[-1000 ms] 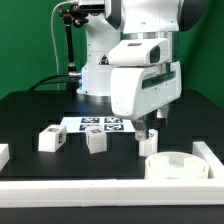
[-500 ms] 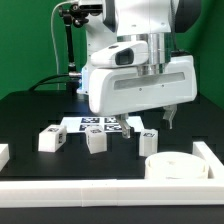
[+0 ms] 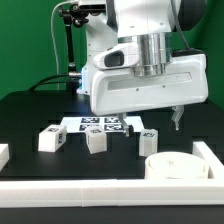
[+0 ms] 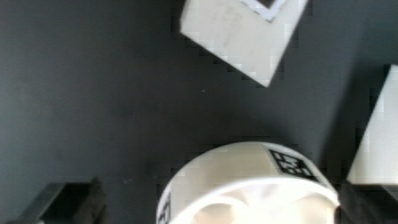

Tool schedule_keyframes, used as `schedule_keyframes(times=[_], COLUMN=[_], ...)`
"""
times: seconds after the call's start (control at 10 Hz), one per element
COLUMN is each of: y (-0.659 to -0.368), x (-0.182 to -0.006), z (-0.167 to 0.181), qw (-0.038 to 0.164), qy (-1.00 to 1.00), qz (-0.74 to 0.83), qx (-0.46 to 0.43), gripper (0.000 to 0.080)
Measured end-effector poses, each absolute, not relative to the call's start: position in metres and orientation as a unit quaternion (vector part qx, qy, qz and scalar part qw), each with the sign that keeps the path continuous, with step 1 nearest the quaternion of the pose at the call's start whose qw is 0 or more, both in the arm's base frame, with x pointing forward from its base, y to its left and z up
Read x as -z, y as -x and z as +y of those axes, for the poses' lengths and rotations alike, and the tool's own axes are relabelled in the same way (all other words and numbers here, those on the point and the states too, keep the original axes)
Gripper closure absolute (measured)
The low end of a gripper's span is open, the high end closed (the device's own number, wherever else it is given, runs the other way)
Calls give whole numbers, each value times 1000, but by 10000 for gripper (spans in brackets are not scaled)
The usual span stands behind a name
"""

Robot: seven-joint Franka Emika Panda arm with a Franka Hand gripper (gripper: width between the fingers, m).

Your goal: Assemble stool

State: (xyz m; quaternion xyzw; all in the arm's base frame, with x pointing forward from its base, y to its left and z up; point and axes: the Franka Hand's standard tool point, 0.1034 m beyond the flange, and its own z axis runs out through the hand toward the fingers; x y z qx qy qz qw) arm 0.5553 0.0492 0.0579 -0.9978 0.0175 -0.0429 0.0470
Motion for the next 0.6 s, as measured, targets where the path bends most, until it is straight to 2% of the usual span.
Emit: schedule_keyframes(times=[0.2, 0.6], y=[-550, -548], x=[-51, -47], z=[44, 48], qw=[65, 74], qy=[984, 967], qz=[164, 243], qx=[25, 15], gripper=[150, 150])
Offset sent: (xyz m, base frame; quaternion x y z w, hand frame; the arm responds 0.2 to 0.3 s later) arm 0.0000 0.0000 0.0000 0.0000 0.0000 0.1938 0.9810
